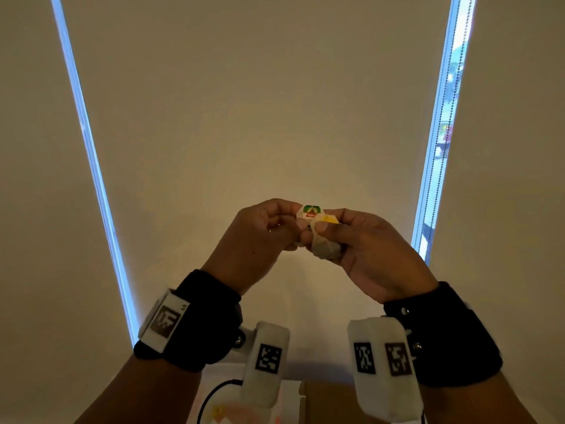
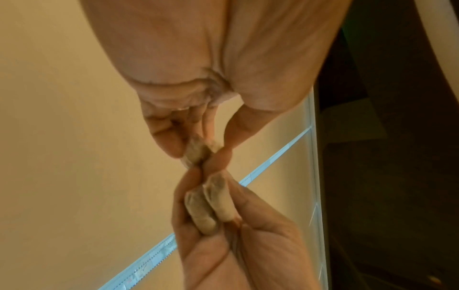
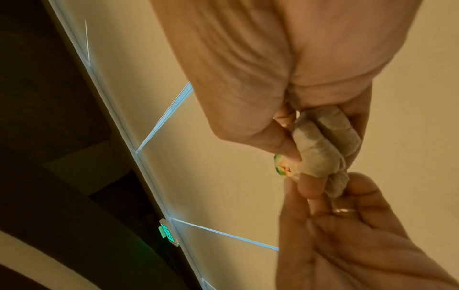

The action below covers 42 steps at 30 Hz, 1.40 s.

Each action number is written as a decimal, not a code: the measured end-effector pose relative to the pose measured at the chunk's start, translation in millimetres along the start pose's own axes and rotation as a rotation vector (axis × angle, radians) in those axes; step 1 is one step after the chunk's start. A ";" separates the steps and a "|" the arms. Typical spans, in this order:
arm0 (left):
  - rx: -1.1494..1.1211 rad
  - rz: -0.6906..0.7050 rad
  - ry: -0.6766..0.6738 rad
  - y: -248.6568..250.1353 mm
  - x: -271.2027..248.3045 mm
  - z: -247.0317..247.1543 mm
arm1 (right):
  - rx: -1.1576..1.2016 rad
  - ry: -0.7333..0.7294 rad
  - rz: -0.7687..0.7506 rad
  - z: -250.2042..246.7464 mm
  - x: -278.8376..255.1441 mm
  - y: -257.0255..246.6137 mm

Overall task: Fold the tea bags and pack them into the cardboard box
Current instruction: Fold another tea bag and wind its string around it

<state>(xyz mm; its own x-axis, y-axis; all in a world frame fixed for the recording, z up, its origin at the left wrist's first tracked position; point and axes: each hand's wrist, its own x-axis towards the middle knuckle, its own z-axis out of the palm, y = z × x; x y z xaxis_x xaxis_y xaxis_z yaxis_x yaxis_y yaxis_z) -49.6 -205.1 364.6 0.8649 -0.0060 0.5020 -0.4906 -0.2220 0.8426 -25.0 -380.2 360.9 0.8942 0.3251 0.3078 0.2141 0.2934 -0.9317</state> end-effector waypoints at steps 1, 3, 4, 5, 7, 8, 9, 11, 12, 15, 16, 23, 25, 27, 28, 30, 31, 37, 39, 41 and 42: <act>0.032 0.019 0.015 -1.1 -0.6 -0.4 | -0.001 -0.008 0.002 -0.4 -0.2 -0.2; 0.039 0.034 0.053 -1.8 -1.1 -0.6 | 0.006 -0.016 0.006 -0.4 -0.8 0.3; 0.033 0.039 0.070 -2.3 -1.1 -0.8 | 0.012 -0.020 0.005 -0.3 -1.1 0.7; 0.026 0.043 0.081 -2.2 -1.2 -0.8 | 0.015 -0.026 0.006 -0.4 -1.3 1.0; 0.014 0.045 0.087 -2.7 -1.0 -1.0 | 0.017 -0.032 0.009 -0.1 -2.0 0.9; 0.006 0.042 0.082 -2.8 -1.2 -0.6 | 0.019 -0.028 0.010 -0.2 -2.1 0.8; -0.002 0.041 0.073 -2.5 -1.7 0.0 | 0.012 -0.024 0.007 -0.4 -2.0 1.0; -0.008 0.058 0.067 -2.2 -2.9 1.5 | -0.015 -0.016 0.002 -0.2 -2.4 2.1; -0.016 0.067 0.075 -2.2 -3.5 2.3 | -0.022 -0.013 0.003 0.1 -2.8 2.9; -0.055 0.076 0.144 -3.3 -4.0 3.4 | -0.015 -0.006 -0.002 -0.7 -4.3 5.0; -0.054 0.083 0.175 -3.7 -3.9 3.4 | -0.008 -0.001 -0.014 -1.6 -5.6 4.7; 0.102 0.197 0.255 -4.7 -10.0 4.2 | 0.039 0.057 -0.097 -9.0 -17.0 6.6; 0.103 0.229 0.250 -5.7 -11.8 3.4 | 0.049 0.087 -0.112 -10.4 -18.6 8.5; 0.096 0.251 0.250 -7.8 -12.6 2.7 | 0.067 0.099 -0.128 -11.7 -19.9 9.6; 0.099 0.250 0.250 -7.7 -13.2 3.0 | 0.068 0.105 -0.138 -12.0 -20.7 10.0; 0.080 0.232 0.235 -7.0 -14.4 3.4 | 0.057 0.128 -0.159 -12.2 -21.7 10.8; 0.050 0.217 0.216 -5.5 -15.6 3.7 | 0.049 0.140 -0.171 -12.0 -22.2 11.2; -0.020 0.212 0.119 -4.8 -19.8 0.4 | 0.003 0.202 -0.263 -10.5 -20.2 15.6; -0.117 0.176 0.061 -4.2 -20.1 -0.9 | 0.000 0.217 -0.286 -8.7 -17.6 17.0; -0.187 0.133 0.012 -2.0 -20.3 -0.8 | 0.037 0.220 -0.303 -6.1 -15.6 17.5; -0.198 0.127 0.011 -1.3 -20.3 -0.5 | 0.064 0.223 -0.305 -4.7 -14.3 17.8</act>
<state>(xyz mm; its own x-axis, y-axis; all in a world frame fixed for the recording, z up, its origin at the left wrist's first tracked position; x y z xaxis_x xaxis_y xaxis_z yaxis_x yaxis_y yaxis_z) -66.6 -204.2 353.4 0.7943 -0.0108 0.6074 -0.6075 -0.0248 0.7940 -32.1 -383.8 339.0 0.8584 0.0130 0.5128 0.4647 0.4039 -0.7880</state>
